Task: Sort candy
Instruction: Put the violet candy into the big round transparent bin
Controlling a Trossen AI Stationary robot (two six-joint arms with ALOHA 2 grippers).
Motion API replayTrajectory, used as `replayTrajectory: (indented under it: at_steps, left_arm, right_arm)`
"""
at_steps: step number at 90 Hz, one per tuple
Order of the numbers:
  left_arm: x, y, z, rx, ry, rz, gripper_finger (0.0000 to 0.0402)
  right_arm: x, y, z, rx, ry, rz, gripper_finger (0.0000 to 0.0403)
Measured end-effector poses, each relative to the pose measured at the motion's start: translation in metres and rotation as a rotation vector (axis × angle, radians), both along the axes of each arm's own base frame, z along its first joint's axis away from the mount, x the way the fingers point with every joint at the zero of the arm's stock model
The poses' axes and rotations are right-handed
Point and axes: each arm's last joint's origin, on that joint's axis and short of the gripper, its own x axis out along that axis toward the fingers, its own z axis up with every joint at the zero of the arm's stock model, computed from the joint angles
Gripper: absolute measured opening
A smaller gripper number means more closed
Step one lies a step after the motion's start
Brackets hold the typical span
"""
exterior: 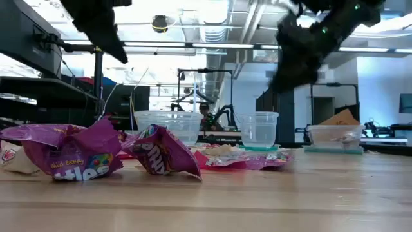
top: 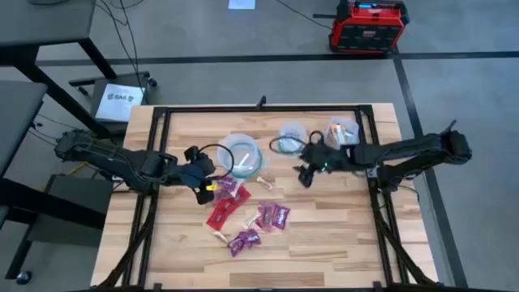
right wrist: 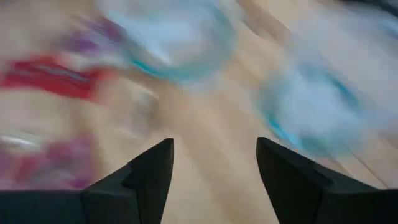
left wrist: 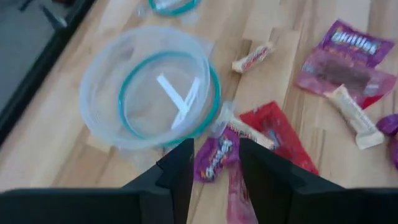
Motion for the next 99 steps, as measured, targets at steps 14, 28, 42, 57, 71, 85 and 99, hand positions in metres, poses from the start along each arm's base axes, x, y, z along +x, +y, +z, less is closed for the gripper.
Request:
replayTrajectory:
  at_steps: [14, 28, 42, 57, 71, 85, 99]
  left_arm:
    - [0.001, 0.000, -0.002, -0.008, -0.017, 0.003, 0.0114]
    - [0.004, -0.001, 0.000, 0.001, -0.044, -0.013, 0.0114]
    - [0.003, -0.001, 0.000, 0.003, -0.041, -0.015, 0.0114]
    - [0.003, -0.001, 0.000, 0.016, -0.035, -0.028, 0.0114]
    - [0.004, -0.001, 0.000, 0.017, -0.038, -0.030, 0.0114]
    - [0.004, -0.001, 0.000, 0.017, -0.040, -0.031, 0.0114]
    - [0.004, -0.001, 0.001, 0.016, -0.043, -0.031, 0.0114]
  right_arm:
    - [0.027, 0.023, -0.023, -0.088, -0.017, 0.146, 0.0216]
    - [0.055, 0.035, -0.048, -0.134, 0.070, 0.209, 0.0216]
    - [0.080, 0.047, -0.051, -0.145, 0.074, 0.292, 0.0209]
    - [0.102, 0.067, -0.060, -0.140, 0.087, 0.494, 0.0202]
    - [0.117, 0.081, -0.071, -0.153, 0.111, 0.567, 0.0199]
    - [0.124, 0.086, -0.072, -0.149, 0.137, 0.584, 0.0199]
    - [0.120, 0.081, -0.061, -0.135, 0.196, 0.565, 0.0199]
